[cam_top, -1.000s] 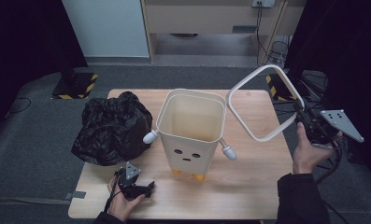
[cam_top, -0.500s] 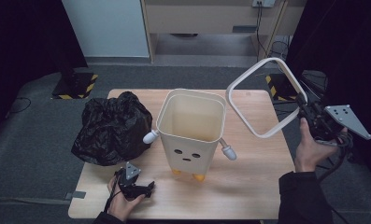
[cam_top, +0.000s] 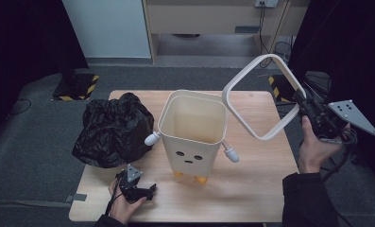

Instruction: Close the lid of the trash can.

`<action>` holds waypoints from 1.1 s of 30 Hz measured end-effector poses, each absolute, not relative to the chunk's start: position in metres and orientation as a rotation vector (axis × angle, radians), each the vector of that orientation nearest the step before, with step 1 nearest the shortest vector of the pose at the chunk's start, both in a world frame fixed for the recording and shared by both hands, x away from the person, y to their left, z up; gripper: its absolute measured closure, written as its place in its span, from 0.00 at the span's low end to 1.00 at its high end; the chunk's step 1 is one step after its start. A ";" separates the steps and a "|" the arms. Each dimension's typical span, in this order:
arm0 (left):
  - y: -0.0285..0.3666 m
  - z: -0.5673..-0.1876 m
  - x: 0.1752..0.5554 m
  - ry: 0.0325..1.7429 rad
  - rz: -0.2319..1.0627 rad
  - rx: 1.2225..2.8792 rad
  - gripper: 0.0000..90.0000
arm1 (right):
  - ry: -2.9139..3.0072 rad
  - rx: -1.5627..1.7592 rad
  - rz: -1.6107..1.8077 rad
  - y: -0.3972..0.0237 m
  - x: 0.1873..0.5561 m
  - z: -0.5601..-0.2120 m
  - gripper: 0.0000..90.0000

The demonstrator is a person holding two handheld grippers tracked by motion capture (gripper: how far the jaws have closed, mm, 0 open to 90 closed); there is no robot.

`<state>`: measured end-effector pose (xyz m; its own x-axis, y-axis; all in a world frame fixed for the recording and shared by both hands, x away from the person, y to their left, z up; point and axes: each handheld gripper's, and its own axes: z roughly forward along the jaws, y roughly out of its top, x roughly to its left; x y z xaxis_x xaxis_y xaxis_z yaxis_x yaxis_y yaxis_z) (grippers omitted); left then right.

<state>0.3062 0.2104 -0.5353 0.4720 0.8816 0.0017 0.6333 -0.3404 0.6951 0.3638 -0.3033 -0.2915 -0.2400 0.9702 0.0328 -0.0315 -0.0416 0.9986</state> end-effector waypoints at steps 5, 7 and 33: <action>0.210 -0.535 0.306 1.250 0.508 2.090 0.00 | 1.372 1.059 1.457 -0.299 0.364 -0.286 0.87; 0.210 -0.535 0.306 1.251 0.507 2.090 0.00 | 1.383 1.049 1.473 -0.298 0.364 -0.284 0.87; 0.210 -0.535 0.306 1.250 0.507 2.090 0.00 | 1.540 0.967 1.651 -0.263 0.370 -0.263 0.88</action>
